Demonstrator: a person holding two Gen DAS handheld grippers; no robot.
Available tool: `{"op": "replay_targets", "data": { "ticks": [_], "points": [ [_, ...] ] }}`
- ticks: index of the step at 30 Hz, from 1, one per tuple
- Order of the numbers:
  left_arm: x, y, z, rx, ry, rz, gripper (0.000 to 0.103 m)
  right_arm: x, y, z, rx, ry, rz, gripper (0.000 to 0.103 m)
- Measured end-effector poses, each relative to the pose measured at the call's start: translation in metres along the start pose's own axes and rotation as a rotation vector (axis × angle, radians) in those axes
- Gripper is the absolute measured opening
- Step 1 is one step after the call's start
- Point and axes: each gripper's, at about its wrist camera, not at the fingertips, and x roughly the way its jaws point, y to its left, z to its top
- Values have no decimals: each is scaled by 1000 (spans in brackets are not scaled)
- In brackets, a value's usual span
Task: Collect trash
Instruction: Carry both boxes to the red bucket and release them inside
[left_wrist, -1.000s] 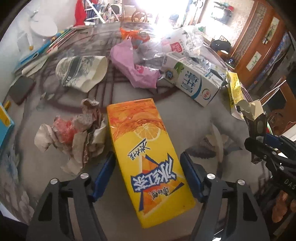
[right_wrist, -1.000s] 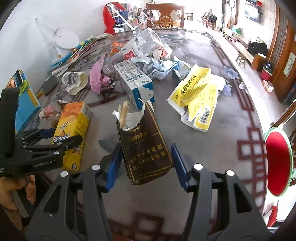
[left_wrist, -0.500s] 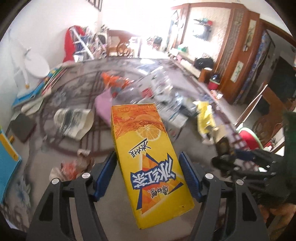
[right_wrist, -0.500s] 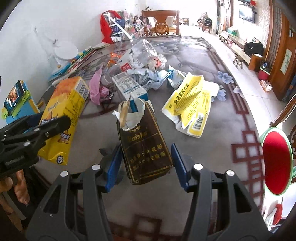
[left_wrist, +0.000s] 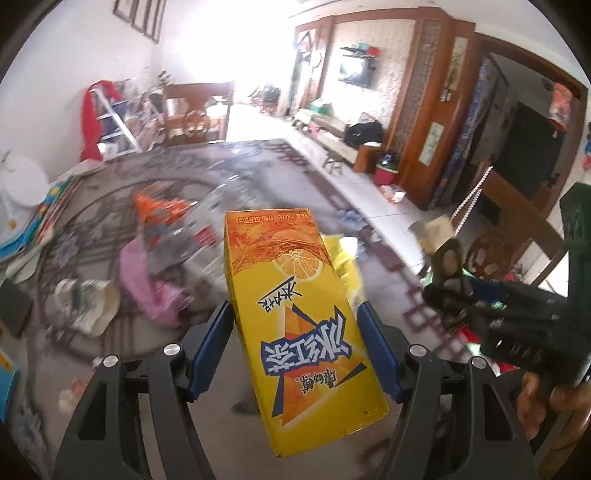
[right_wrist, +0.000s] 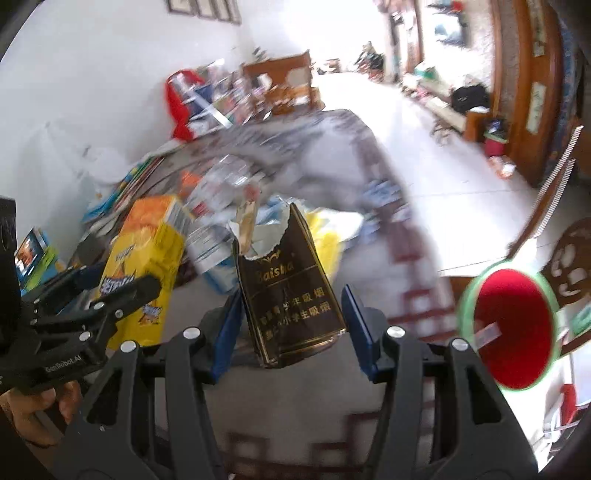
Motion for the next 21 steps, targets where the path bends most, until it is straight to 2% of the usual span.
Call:
{"op": "replay_targets", "data": {
  "ticks": [4, 7, 15, 18, 21],
  "points": [
    [15, -31, 16, 33, -6, -77, 66, -26, -53, 12, 55, -54, -102, 52],
    [29, -65, 26, 82, -4, -150, 66, -32, -93, 8, 123, -60, -168, 52],
    [80, -156, 44, 205, 49, -348, 66, -24, -201, -41, 374, -11, -302, 52],
    [101, -187, 45, 251, 82, -406, 66, -17, -225, -59, 437, 10, -331, 52],
    [126, -215, 45, 293, 130, -432, 66, -9, -243, -71, 480, 26, -353, 53]
  ]
}}
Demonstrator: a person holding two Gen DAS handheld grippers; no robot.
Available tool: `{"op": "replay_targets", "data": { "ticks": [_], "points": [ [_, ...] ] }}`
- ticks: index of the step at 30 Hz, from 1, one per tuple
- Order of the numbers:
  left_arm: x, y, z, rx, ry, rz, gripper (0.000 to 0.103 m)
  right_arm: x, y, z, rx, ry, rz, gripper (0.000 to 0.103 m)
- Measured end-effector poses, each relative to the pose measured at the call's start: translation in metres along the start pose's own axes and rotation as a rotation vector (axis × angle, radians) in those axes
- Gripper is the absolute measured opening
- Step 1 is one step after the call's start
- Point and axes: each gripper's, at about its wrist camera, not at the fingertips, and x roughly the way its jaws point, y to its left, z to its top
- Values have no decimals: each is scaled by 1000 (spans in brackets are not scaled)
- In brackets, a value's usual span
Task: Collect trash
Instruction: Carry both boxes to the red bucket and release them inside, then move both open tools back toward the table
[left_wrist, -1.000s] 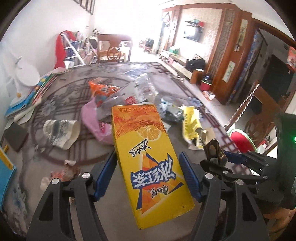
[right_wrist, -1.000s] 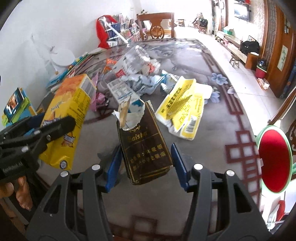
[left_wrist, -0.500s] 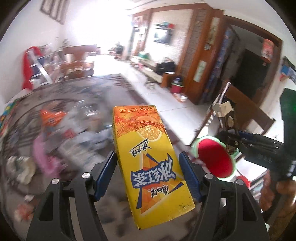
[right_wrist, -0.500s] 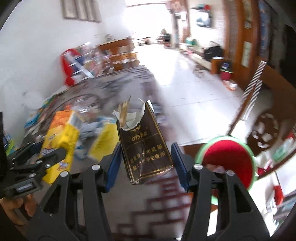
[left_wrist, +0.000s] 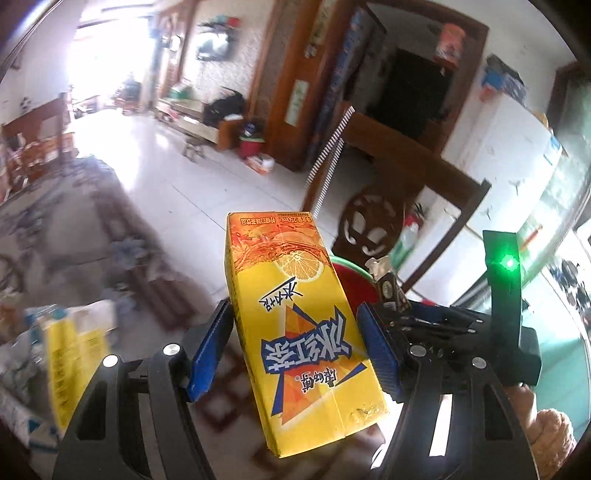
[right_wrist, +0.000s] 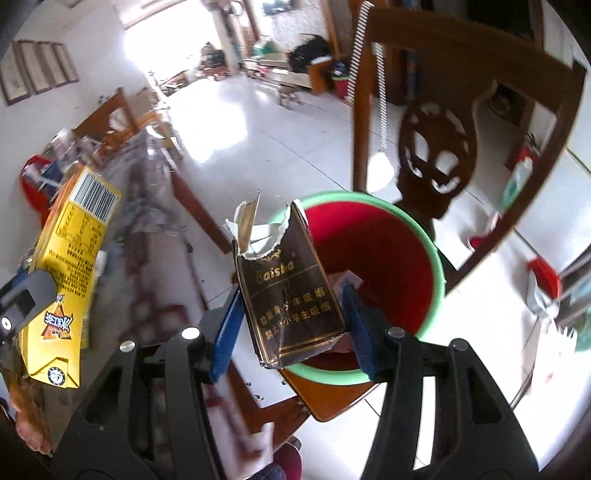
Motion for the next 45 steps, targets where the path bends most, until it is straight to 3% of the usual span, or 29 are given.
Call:
{"op": "replay_targets", "data": {
  "ticks": [12, 13, 15, 17, 22, 26, 30, 36, 45],
  "points": [
    [71, -30, 7, 57, 108, -61, 67, 37, -39, -1, 92, 36, -58, 56],
    [72, -32, 8, 60, 109, -61, 67, 39, -40, -1, 92, 37, -63, 61],
    [76, -34, 9, 66, 109, -46, 82, 40, -43, -3, 96, 20, -93, 77],
    [73, -34, 8, 63, 92, -42, 85, 41, -48, -3, 100, -8, -124, 84],
    [54, -15, -3, 2, 70, -18, 86, 53, -69, 4, 189, -113, -121, 84],
    [37, 2, -12, -56, 55, -9, 86, 67, -85, 18, 213, -176, -169, 84],
    [20, 11, -12, -53, 14, 21, 85, 95, -96, 31, 221, -120, -160, 84],
    [7, 14, -9, -19, -24, 54, 86, 110, -88, 28, 181, -72, -236, 84],
    [-3, 26, -18, -65, -26, 51, 86, 97, -81, -3, 365, -96, -210, 93]
  ]
}}
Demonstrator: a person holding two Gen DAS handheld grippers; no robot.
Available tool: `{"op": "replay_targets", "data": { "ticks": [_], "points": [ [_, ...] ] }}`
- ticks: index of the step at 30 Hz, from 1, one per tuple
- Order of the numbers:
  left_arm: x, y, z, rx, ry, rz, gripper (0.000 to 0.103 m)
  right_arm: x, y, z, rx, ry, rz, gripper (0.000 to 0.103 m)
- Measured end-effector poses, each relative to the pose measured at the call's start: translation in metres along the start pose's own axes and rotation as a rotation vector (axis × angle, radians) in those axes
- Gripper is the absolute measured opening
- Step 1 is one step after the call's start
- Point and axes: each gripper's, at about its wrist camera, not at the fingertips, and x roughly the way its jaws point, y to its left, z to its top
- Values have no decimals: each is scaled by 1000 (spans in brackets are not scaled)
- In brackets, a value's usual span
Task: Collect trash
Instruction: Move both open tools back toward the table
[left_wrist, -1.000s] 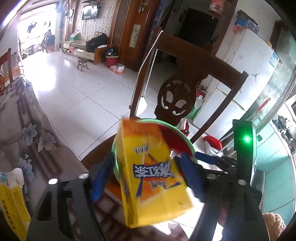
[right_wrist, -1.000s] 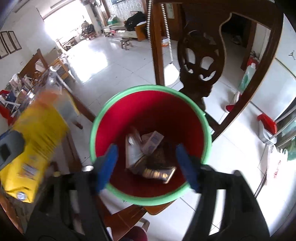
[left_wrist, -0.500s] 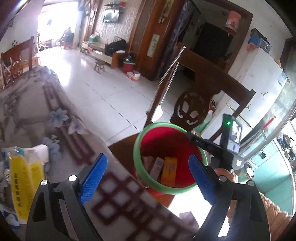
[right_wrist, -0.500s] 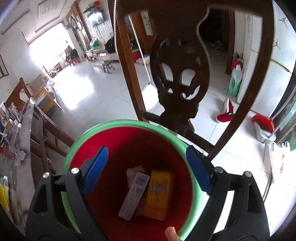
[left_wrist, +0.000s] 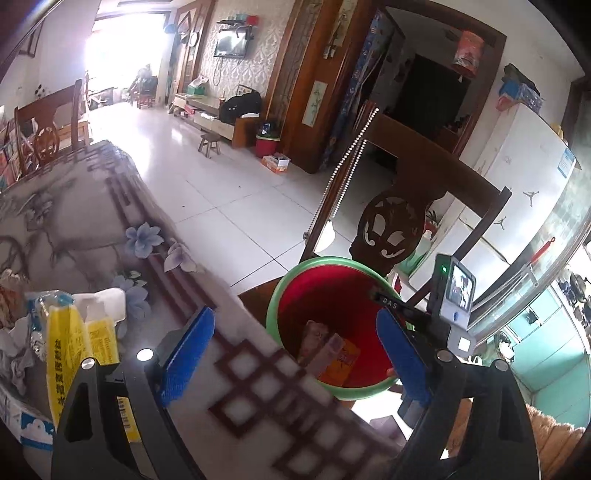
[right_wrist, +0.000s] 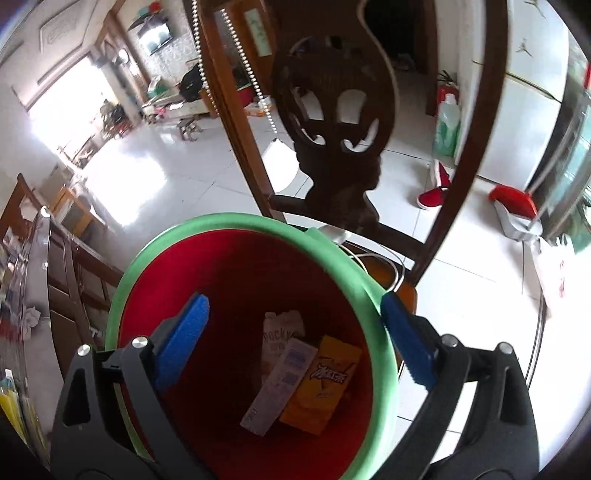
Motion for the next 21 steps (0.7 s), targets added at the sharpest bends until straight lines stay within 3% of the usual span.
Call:
{"op": "replay_targets", "data": {
  "ticks": [5, 8, 11, 15, 21],
  "points": [
    [-11, 13, -5, -26, -4, 16, 86, -9, -10, -4, 70, -34, 30, 93],
    [-21, 20, -8, -29, -17, 41, 86, -17, -11, 4, 94, -66, 91, 93],
    [-36, 29, -14, -40, -30, 63, 86, -25, 7, 13, -7, -82, 77, 93],
    [-71, 43, -25, -53, -63, 117, 86, -57, 36, 23, -154, -191, 41, 93],
    [-139, 88, -49, -103, -125, 267, 91, -153, 107, 28, -428, -404, 9, 93]
  ]
}}
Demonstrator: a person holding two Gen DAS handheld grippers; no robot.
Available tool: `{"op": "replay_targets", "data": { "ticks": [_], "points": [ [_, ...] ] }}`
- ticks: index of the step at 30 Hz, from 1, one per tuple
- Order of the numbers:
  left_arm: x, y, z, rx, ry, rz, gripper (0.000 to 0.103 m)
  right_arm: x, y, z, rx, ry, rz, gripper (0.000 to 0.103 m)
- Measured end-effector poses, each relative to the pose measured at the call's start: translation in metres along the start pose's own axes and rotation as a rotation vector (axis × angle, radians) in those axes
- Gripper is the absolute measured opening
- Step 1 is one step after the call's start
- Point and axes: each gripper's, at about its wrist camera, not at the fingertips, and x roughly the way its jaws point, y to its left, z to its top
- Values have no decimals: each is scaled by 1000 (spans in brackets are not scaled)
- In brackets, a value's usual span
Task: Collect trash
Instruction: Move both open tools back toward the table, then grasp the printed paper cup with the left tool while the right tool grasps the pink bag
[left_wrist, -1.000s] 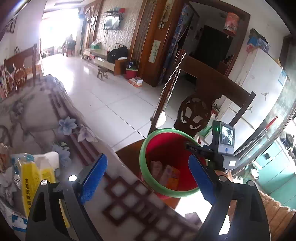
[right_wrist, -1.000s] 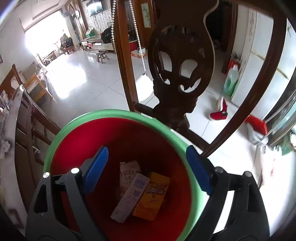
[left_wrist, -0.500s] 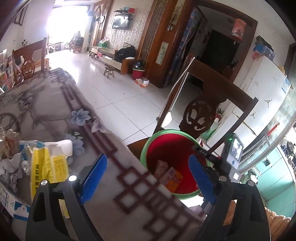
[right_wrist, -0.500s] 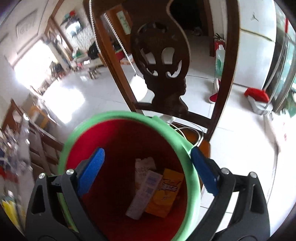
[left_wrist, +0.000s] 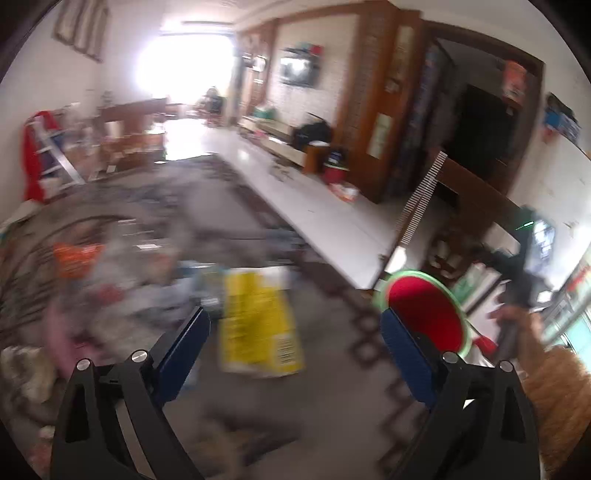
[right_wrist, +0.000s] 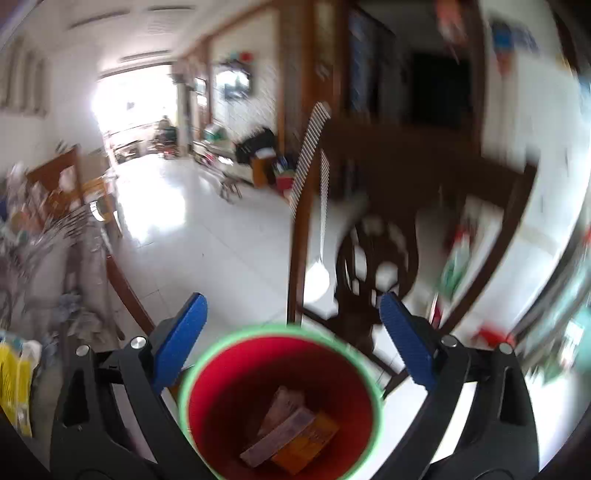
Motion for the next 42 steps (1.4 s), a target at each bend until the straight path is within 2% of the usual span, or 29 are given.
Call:
{"op": "replay_targets", "data": {
  "ticks": [2, 5, 7, 9, 13, 16, 18, 21, 24, 28, 29, 31, 35, 38, 42],
  "points": [
    [-20, 31, -6, -54, -18, 61, 95, -26, 21, 14, -69, -44, 29, 98],
    [-45, 80, -15, -158, -36, 159, 95, -66, 55, 27, -115, -76, 146, 98],
    [-62, 126, -26, -271, -39, 253, 95, -89, 79, 28, -113, -50, 252, 98],
    [-70, 163, -37, -378, -21, 314, 95, -106, 103, 20, -99, -4, 372, 98],
    [-75, 239, -62, -666, 7, 371, 95, -128, 147, -9, -119, 32, 522, 98],
    [-67, 269, -72, -772, 13, 410, 95, -135, 184, -32, -259, 79, 543, 98],
    [-59, 284, -75, -826, 13, 439, 95, -143, 198, -40, -346, 62, 541, 98],
    [-45, 297, -80, -891, 31, 474, 95, -150, 204, -44, -393, 19, 543, 98],
    [-32, 311, -85, -962, 45, 503, 95, -149, 207, -45, -387, 36, 555, 98],
    [-12, 317, -81, -948, 76, 512, 94, -139, 203, -49, -343, 89, 568, 98],
    [-10, 316, -81, -933, 85, 512, 92, -137, 202, -50, -332, 99, 570, 98],
    [-5, 312, -78, -893, 105, 508, 79, -134, 201, -50, -314, 113, 576, 98],
    [-4, 306, -73, -812, 105, 440, 66, -131, 200, -51, -300, 135, 589, 98],
    [-4, 303, -71, -788, 112, 378, 59, -131, 203, -54, -317, 142, 593, 98],
    [-17, 290, -71, -745, 105, 319, 55, -133, 211, -56, -355, 150, 607, 98]
  ]
}}
